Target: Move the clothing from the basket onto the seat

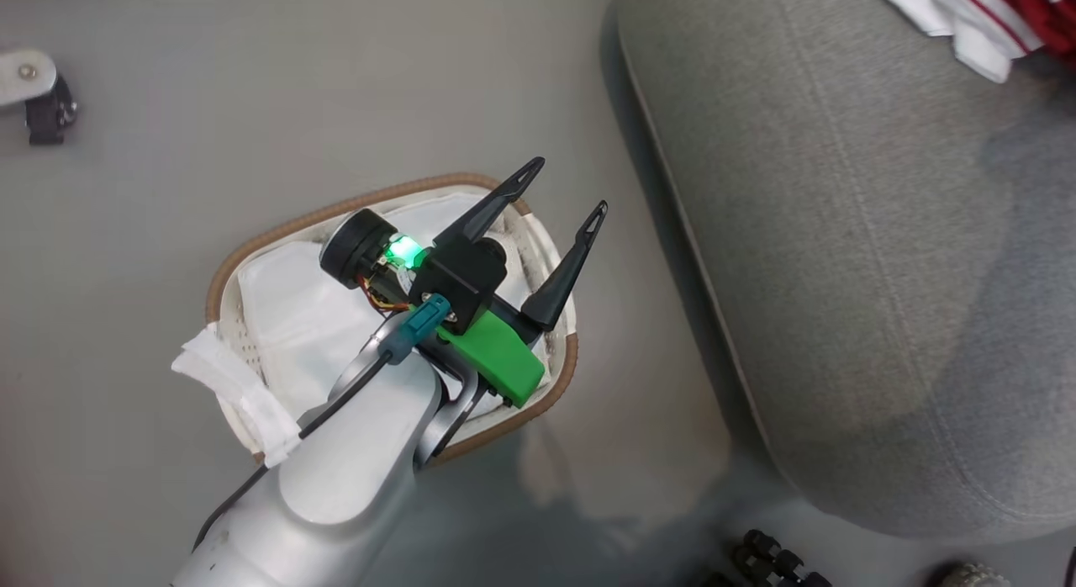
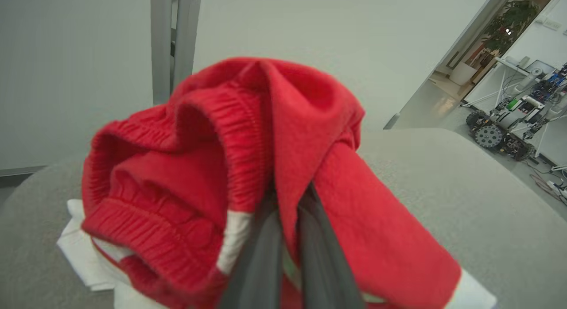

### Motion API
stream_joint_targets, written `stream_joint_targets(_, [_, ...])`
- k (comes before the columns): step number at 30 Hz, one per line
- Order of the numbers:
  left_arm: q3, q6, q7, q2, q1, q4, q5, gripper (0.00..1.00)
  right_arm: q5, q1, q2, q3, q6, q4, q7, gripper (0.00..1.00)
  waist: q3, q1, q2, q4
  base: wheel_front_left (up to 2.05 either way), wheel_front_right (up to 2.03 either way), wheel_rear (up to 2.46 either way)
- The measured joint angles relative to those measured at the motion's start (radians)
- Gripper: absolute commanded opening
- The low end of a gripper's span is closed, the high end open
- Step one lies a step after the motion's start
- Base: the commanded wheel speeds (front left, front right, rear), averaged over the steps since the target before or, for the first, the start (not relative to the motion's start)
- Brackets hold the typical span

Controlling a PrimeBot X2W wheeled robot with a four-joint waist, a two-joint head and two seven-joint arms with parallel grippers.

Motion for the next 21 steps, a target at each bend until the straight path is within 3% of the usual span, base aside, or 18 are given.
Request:
stream_joint_targets(2, [0.0, 0.0, -0.003, 0.003, 0.0, 0.002, -0.003, 1.0, -0.013, 0.043, 0.033, -0.035, 0.0, 0.023, -0.009, 0.02, 0.021, 0.0, 0.0, 0.017, 0.0, 0.0, 0.0])
stream_joint_targets(4, [0.001, 0.0, -0.004, 0.004, 0.0, 0.005, -0.004, 1.0, -0.016, 0.077, 0.056, -0.062, 0.0, 0.031, -0.012, 0.22, 0.035, 0.0, 0.0, 0.03, 0.0, 0.0, 0.0])
stream_joint_targets(6, [0.001, 0.0, -0.009, 0.005, 0.0, 0.013, -0.005, 1.0, -0.017, 0.107, 0.076, -0.088, 0.0, 0.023, -0.014, 0.5, 0.042, 0.0, 0.0, 0.041, 0.0, 0.0, 0.0])
stream_joint_targets(7, [0.002, 0.0, -0.01, 0.006, 0.0, 0.018, -0.008, 1.0, -0.017, 0.125, 0.089, -0.101, 0.0, 0.004, -0.014, 1.0, 0.043, 0.0, 0.0, 0.044, 0.0, 0.0, 0.0])
stream_joint_targets(12, [0.007, 0.001, -0.019, 0.0, 0.006, 0.039, -0.02, 1.0, 0.011, 0.242, 0.138, -0.119, 0.0, -0.106, -0.015, 1.0, 0.019, 0.0, 0.0, 0.043, 0.0, 0.0, 0.0])
stream_joint_targets(21, [0.02, 0.005, -0.026, -0.024, 0.064, 0.091, -0.031, 1.0, 0.078, 0.391, 0.165, -0.076, 0.0, -0.264, -0.015, 1.0, -0.089, -0.0001, 0.0, 0.016, 0.0, 0.0, 0.0])
